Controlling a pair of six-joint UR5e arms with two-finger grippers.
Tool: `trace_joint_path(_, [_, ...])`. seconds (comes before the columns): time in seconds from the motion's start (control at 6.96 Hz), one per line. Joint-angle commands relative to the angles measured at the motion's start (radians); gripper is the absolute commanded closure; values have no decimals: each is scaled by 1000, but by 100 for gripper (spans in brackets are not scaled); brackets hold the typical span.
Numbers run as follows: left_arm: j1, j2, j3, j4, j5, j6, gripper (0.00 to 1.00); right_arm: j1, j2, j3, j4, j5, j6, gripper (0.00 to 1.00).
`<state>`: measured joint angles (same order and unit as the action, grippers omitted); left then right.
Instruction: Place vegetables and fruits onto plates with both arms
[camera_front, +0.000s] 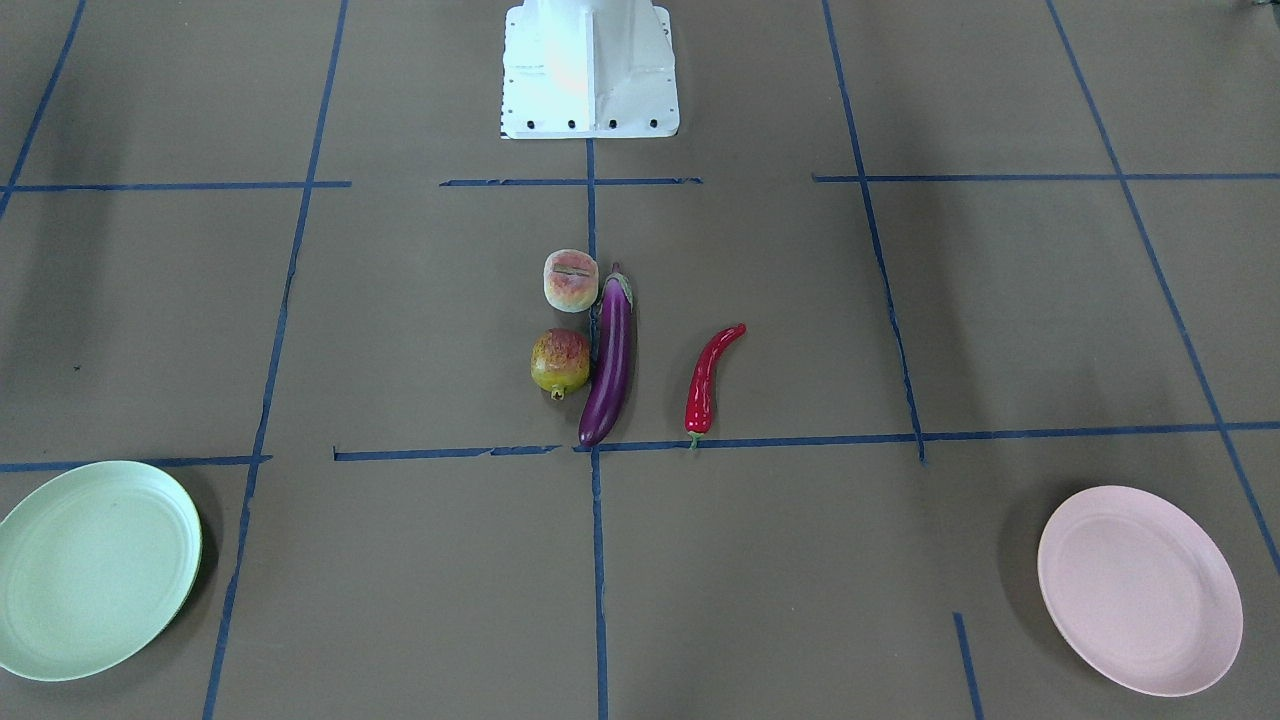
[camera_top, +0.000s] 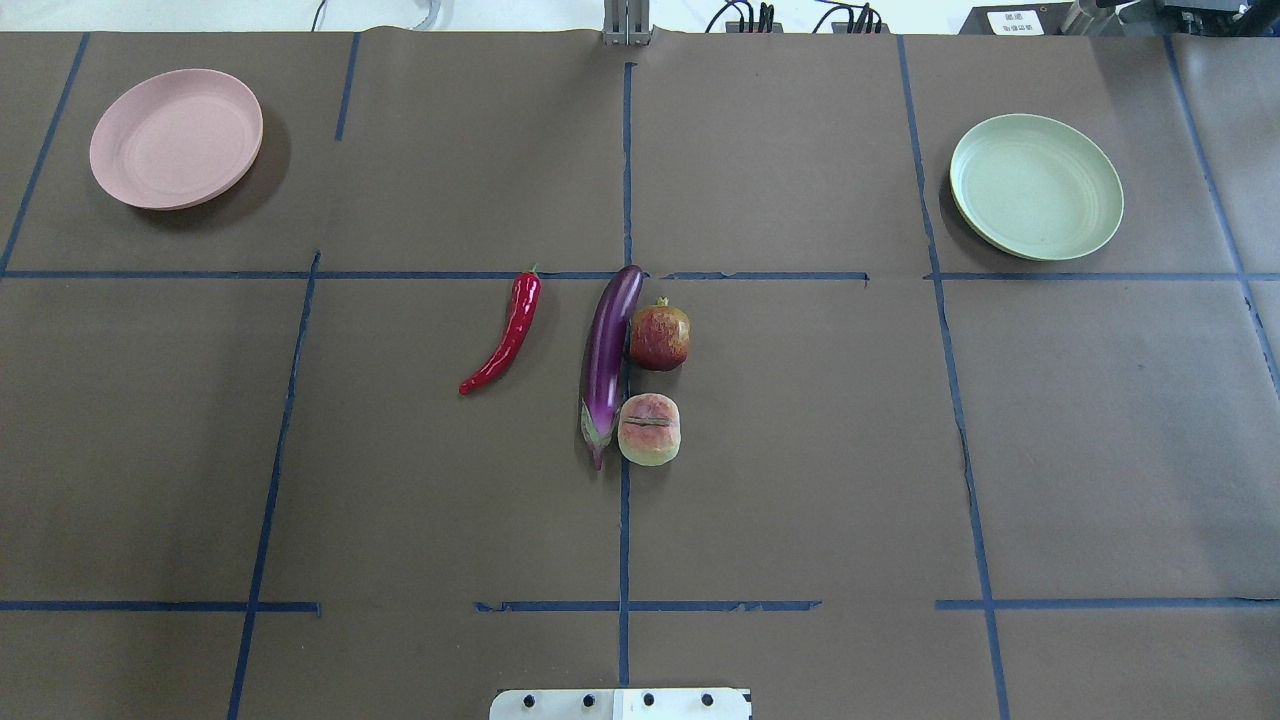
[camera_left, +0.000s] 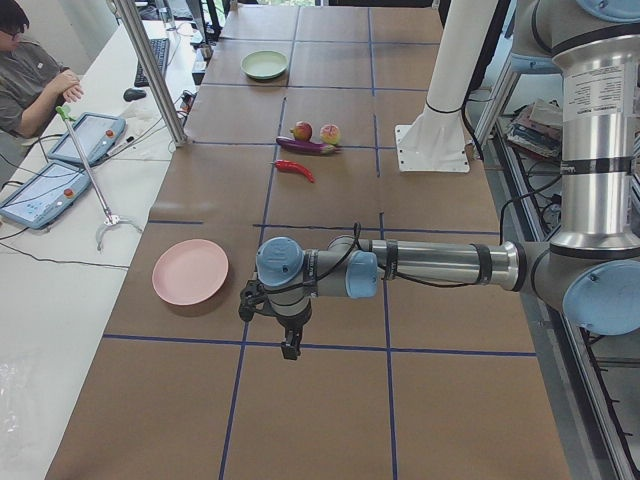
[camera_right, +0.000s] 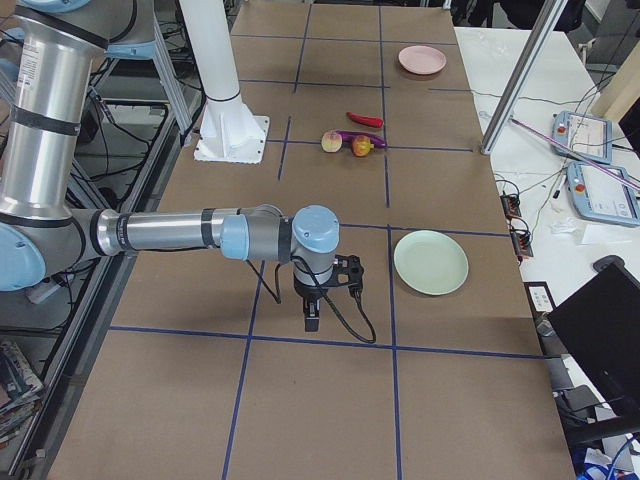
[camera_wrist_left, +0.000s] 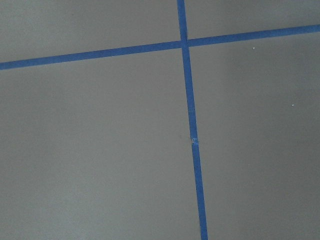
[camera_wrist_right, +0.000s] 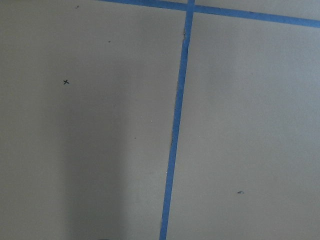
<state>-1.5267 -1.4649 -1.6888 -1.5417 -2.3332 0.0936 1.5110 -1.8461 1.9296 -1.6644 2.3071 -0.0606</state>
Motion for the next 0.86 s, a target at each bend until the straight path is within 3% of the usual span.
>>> trace_joint_path(0.0, [0, 0, -6, 2, 2, 0, 0, -2, 4, 0, 0, 0, 1, 0])
trace_joint_path(0.43, [2, -3, -14, -5, 2, 0, 0, -72, 112, 2, 15, 96, 5, 0])
trace_joint_path(0.72, [5, -3, -12, -8, 2, 0, 0, -157, 270, 23, 15, 98, 10, 0])
